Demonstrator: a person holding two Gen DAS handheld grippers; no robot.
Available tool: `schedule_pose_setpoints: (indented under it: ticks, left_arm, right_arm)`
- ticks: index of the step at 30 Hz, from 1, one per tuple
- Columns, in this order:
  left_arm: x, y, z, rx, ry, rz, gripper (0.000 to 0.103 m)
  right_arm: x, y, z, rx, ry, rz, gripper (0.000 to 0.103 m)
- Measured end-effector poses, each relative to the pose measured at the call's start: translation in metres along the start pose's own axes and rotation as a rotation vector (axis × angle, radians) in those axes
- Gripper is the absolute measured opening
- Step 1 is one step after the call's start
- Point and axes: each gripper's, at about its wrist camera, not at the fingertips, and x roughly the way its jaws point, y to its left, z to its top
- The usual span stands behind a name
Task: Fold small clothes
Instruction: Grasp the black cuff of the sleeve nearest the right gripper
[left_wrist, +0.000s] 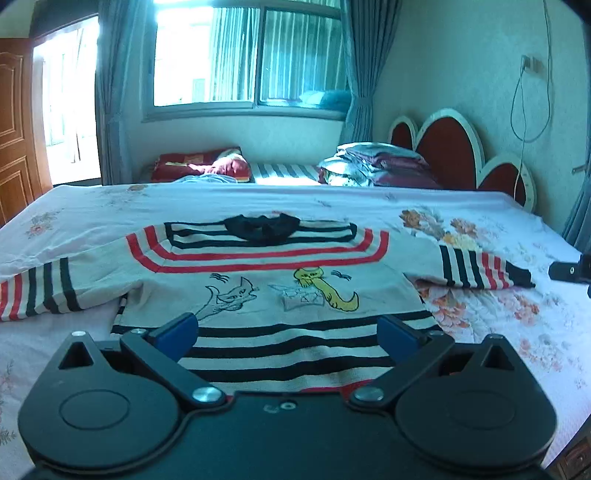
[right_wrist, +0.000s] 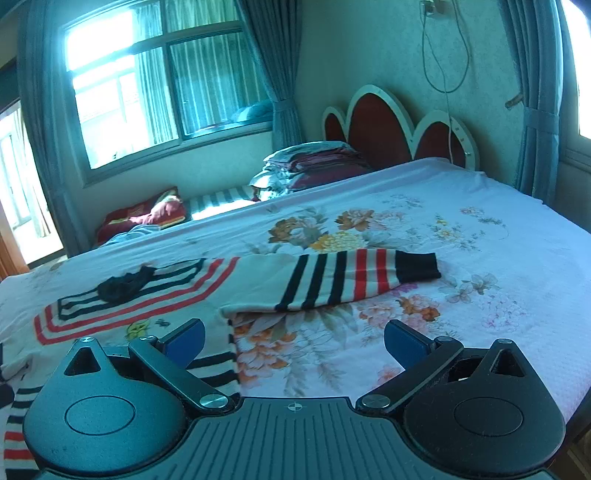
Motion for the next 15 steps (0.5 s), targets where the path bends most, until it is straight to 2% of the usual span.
schedule_pose_setpoints:
  ticks: [2, 5, 10, 11, 12, 13, 15]
  left_arm:
    - [0.019, 0.000, 0.004, -0.034, 0.031, -0.019, 0.103]
    - [0.050, 0.000, 0.012, -0.083, 0.054, 0.011, 0.102]
    - [0.093, -0.014, 0.038, -0.083, 0.057, 0.050, 0.102]
    - [0.103, -0.018, 0.043, -0.085, 0.063, 0.052, 0.102]
    - [0.113, -0.023, 0.048, -0.089, 0.071, 0.055, 0.102]
    - [0.121, -0.029, 0.053, -0.087, 0.079, 0.059, 0.103]
    - [0.135, -0.040, 0.059, -0.072, 0.086, 0.064, 0.103]
  right_arm:
    - [0.020, -0.013, 0.008, 0.018, -0.003, -0.016, 0.103]
    - [0.055, -0.032, 0.021, 0.039, -0.002, -0.028, 0.103]
    - [0.109, -0.063, 0.041, 0.082, 0.010, -0.044, 0.102]
    - [0.119, -0.070, 0.044, 0.094, 0.012, -0.049, 0.094]
    - [0.131, -0.078, 0.046, 0.105, 0.025, -0.051, 0.069]
    - [0.145, -0.088, 0.048, 0.129, 0.050, -0.059, 0.062]
    - [0.164, -0.107, 0.048, 0.181, 0.072, -0.067, 0.062]
